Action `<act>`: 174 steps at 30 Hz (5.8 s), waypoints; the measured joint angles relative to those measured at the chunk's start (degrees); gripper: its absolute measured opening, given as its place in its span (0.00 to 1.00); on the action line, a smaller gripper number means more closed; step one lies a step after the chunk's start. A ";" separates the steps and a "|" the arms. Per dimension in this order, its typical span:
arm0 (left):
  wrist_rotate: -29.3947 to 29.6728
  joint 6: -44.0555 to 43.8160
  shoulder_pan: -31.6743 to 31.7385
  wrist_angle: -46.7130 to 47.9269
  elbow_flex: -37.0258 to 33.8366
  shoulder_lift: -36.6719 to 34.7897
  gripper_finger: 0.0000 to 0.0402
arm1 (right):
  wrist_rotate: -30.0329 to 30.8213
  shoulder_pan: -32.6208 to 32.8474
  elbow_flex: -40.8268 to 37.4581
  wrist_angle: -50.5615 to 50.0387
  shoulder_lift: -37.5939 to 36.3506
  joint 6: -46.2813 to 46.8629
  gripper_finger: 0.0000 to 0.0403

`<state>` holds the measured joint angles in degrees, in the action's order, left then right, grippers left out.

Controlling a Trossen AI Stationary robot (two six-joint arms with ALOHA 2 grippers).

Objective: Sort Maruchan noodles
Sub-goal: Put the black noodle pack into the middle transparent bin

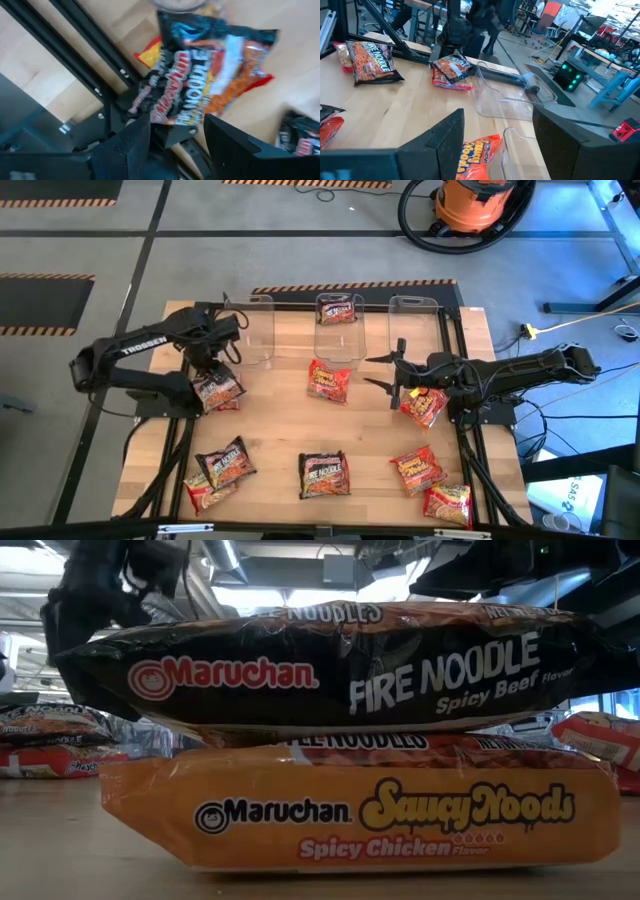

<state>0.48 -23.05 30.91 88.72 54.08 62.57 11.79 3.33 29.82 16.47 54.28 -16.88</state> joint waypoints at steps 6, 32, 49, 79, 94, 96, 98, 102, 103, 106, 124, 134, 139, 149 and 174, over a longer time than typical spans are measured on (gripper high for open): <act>-0.59 5.34 5.08 -3.82 -5.56 0.24 0.45 | -0.02 0.00 0.00 0.04 0.02 -0.09 0.53; -7.11 11.69 7.59 -14.90 -11.54 6.98 0.36 | -0.05 0.00 0.00 0.07 0.04 -0.13 0.53; -5.56 9.80 3.85 -9.80 -9.92 7.08 0.00 | 0.11 0.00 0.00 0.07 0.04 -0.35 0.53; 5.70 -4.46 -24.77 -12.36 21.38 6.80 0.00 | -0.51 -6.91 0.02 4.92 11.87 9.15 0.64; 11.56 5.80 -27.73 -37.81 21.40 11.77 0.00 | -7.93 -9.73 -3.67 17.39 13.53 13.78 0.70; 12.38 7.00 -27.73 -40.80 21.44 13.13 0.00 | -7.81 -9.73 -5.23 21.16 14.25 14.13 0.69; 12.65 7.76 -27.73 -42.96 21.42 14.64 0.00 | -8.42 -9.73 -5.78 25.02 16.14 15.38 0.68; 12.47 9.76 -27.72 -46.75 21.42 17.52 0.00 | -9.91 -9.73 -6.13 29.99 20.30 16.90 0.67; 12.49 10.04 -27.73 -48.02 21.42 18.16 0.00 | -9.90 -9.73 -6.17 31.64 21.19 17.45 0.67; 13.59 10.19 -27.73 -50.54 21.42 19.75 0.00 | -10.30 -9.73 -5.35 36.17 24.70 20.02 0.67; 15.64 14.71 -27.68 -58.51 21.40 22.75 0.00 | -15.30 -9.68 4.69 35.05 34.50 33.34 0.67; 18.05 14.82 -27.45 -57.81 21.40 22.75 0.00 | -18.50 -9.73 5.46 33.91 34.37 35.16 0.67; 18.44 14.79 -27.40 -58.74 21.40 22.75 0.00 | -14.70 -8.90 5.49 36.65 36.07 36.03 0.67; 19.73 14.64 -27.34 -58.49 21.40 22.73 0.00 | -18.50 -8.99 6.08 38.23 36.85 40.23 0.67; 15.01 14.62 -27.92 -63.16 21.42 22.67 0.00 | -4.86 -8.92 8.39 35.36 36.83 28.98 0.42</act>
<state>15.49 -8.43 2.98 25.56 75.50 85.23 6.93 -5.58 38.22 51.83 91.11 12.09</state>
